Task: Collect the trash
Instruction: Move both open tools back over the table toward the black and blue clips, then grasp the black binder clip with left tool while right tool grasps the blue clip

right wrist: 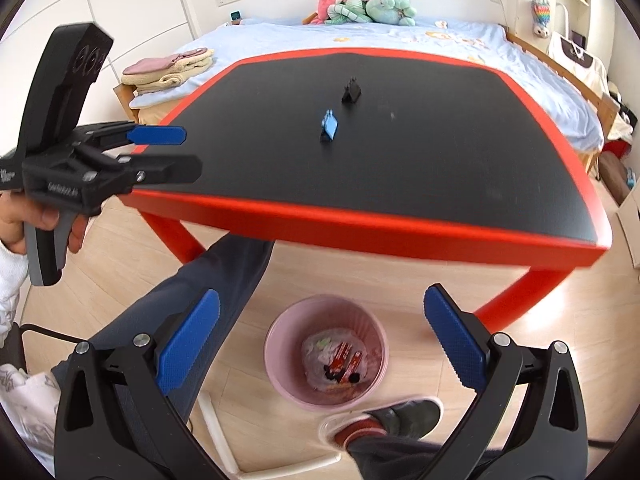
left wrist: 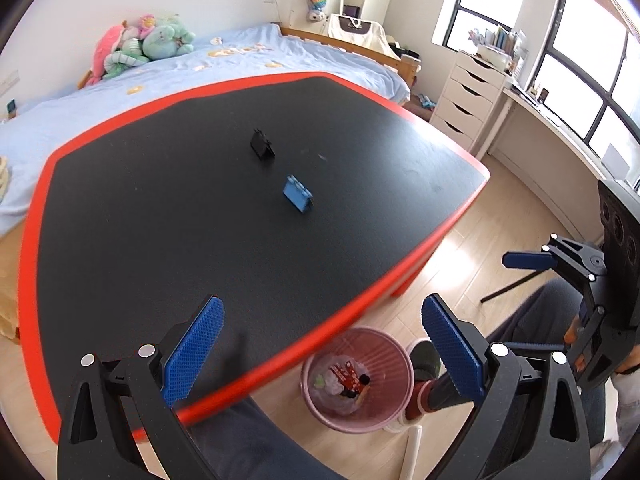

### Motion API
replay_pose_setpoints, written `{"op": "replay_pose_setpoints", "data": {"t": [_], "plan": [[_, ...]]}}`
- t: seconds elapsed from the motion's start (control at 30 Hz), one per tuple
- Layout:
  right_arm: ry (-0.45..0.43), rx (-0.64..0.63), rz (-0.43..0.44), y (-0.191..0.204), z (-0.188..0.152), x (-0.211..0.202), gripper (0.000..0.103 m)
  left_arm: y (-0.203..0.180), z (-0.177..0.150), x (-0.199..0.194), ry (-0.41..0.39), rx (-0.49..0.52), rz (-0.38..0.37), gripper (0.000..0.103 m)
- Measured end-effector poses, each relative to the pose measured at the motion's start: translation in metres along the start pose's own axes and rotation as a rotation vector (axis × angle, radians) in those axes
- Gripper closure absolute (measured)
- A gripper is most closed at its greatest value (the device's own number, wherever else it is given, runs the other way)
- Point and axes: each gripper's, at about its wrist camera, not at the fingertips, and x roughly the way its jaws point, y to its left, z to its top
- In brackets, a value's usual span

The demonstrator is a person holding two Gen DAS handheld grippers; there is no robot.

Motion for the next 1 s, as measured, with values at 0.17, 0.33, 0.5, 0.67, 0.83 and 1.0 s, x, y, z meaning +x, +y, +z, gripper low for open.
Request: {"op": "replay_pose_setpoints", "data": {"t": [0.17, 0.33, 0.5, 0.67, 0.83, 1.0], "plan": [[-0.022, -0.025, -0.002, -0.003, 0.027, 0.006, 0.003, 0.011, 0.03, 0.009, -0.018, -0.016, 0.004, 0.008], [-0.049, -0.034, 0.003, -0.009, 0.059, 0.018, 0.003, 0.022, 0.06, 0.026, -0.019, -0.029, 0.008, 0.008], [-0.067, -0.032, 0.011, -0.014, 0.085, 0.036, 0.003, 0.035, 0.088, 0.051, -0.004, -0.062, 0.019, 0.008], [-0.082, -0.037, 0.017, -0.016, 0.103, 0.059, 0.003, 0.046, 0.108, 0.078, 0.017, -0.112, 0.033, 0.008], [-0.08, -0.021, 0.03, -0.019, 0.115, 0.083, 0.003, 0.055, 0.117, 0.105, 0.045, -0.159, 0.039, 0.008], [-0.09, 0.016, 0.048, -0.021, 0.119, 0.099, 0.015, 0.064, 0.121, 0.122, 0.051, -0.197, 0.046, 0.008]]}}
